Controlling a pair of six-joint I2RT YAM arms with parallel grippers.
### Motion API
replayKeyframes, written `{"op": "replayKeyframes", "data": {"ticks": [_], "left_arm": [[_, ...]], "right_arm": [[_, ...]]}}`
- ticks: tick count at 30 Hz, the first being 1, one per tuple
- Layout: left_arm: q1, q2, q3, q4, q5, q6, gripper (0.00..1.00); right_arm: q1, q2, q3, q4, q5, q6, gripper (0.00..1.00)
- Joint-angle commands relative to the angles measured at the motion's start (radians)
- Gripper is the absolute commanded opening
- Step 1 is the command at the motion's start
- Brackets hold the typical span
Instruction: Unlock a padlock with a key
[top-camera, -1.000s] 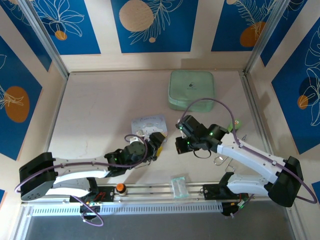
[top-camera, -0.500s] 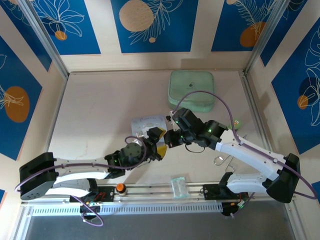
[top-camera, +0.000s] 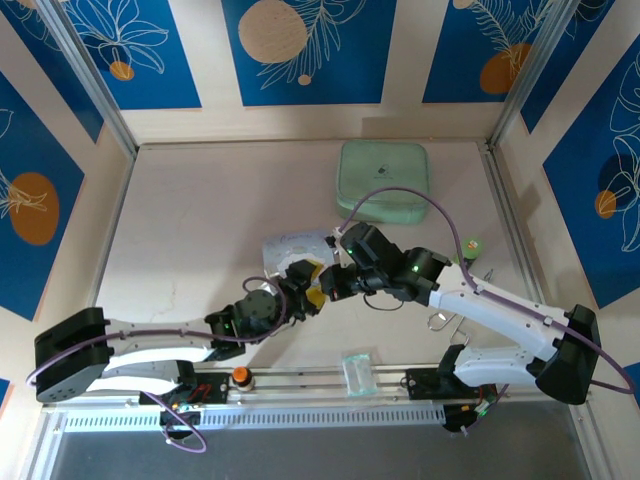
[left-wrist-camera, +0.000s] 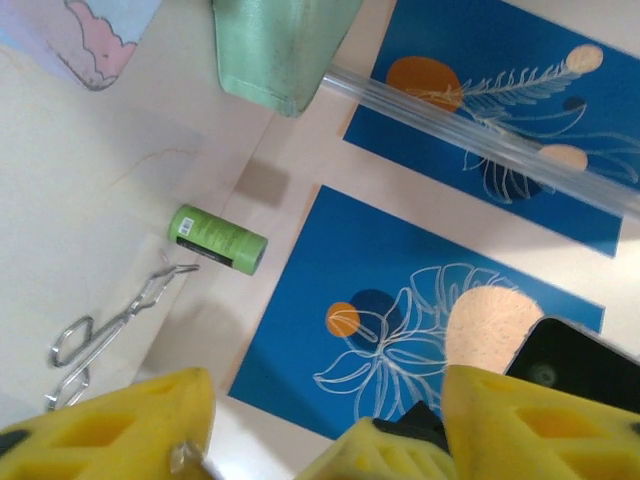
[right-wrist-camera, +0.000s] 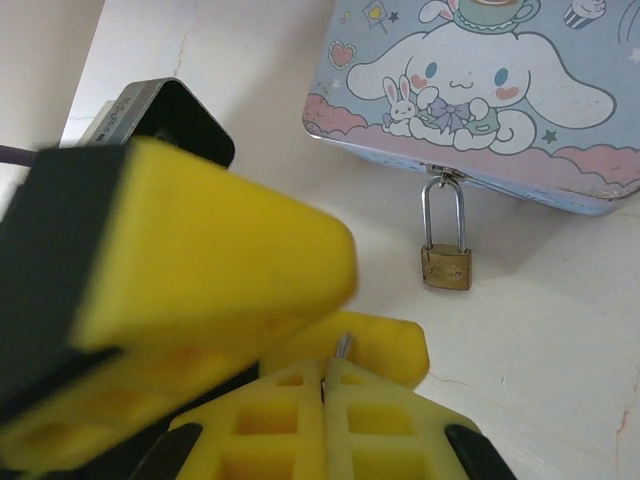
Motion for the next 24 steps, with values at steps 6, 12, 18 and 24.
{"op": "replayKeyframes", "data": {"ticks": [6,12,18,24], "left_arm": [[-0.008,-0.055,0.019,-0.111,-0.012,0.004,0.28],[-0.008,-0.063,0.023,-0.144,-0.012,0.004,0.17],[-0.008,-0.063,0.032,-0.181,-0.013,0.005,0.10],[-0.008,-0.067,0.042,-0.210,-0.016,0.023,0.00]], "right_arm": [[-0.002,-0.024,-0.007,0.005,-0.016,0.004,0.00],[-0.007,-0.030,-0.002,-0.006,-0.010,-0.005,0.00],[-0.011,-0.035,-0.001,-0.013,-0.015,-0.007,0.00],[-0.013,-0.038,-0.013,-0.006,-0.032,-0.005,0.00]]}}
